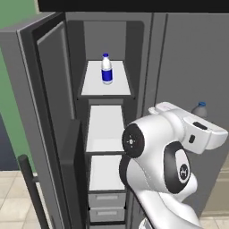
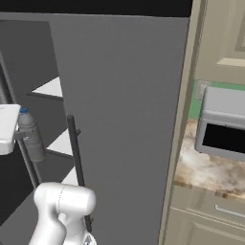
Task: Take the bottled waters from the counter and place them in the freezer to freeze. Close the freezer door after placing the bottles.
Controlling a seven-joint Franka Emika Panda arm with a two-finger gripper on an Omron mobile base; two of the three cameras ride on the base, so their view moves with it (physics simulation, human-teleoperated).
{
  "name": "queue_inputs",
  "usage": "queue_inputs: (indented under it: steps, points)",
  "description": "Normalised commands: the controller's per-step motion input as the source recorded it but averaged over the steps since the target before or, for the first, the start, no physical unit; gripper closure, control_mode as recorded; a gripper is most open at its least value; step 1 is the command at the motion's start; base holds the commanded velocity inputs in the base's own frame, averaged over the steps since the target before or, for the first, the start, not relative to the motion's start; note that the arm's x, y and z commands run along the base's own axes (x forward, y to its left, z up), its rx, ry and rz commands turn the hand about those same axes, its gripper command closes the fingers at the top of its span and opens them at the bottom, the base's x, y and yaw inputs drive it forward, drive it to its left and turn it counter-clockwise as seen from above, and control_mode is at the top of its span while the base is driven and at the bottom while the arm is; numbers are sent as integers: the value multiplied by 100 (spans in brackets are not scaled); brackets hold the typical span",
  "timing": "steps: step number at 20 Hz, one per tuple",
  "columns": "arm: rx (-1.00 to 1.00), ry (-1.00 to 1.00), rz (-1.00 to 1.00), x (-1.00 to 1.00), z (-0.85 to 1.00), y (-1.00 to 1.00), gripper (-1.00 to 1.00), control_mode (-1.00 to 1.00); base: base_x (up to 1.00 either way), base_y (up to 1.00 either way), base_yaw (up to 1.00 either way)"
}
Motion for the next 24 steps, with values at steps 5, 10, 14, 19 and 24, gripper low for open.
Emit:
queue_inputs:
  steps: [5,10,14,19,24]
  points:
    - [0,0,0,0,0,0,100,100,4,46,0]
    - [0,0,0,0,0,0,100,100,3,39,0]
    - [0,0,0,0,0,0,100,100,8,33,0]
    - [0,0,0,0,0,0,100,100,15,40,0]
    - [0,0,0,0,0,0,100,100,13,28,0]
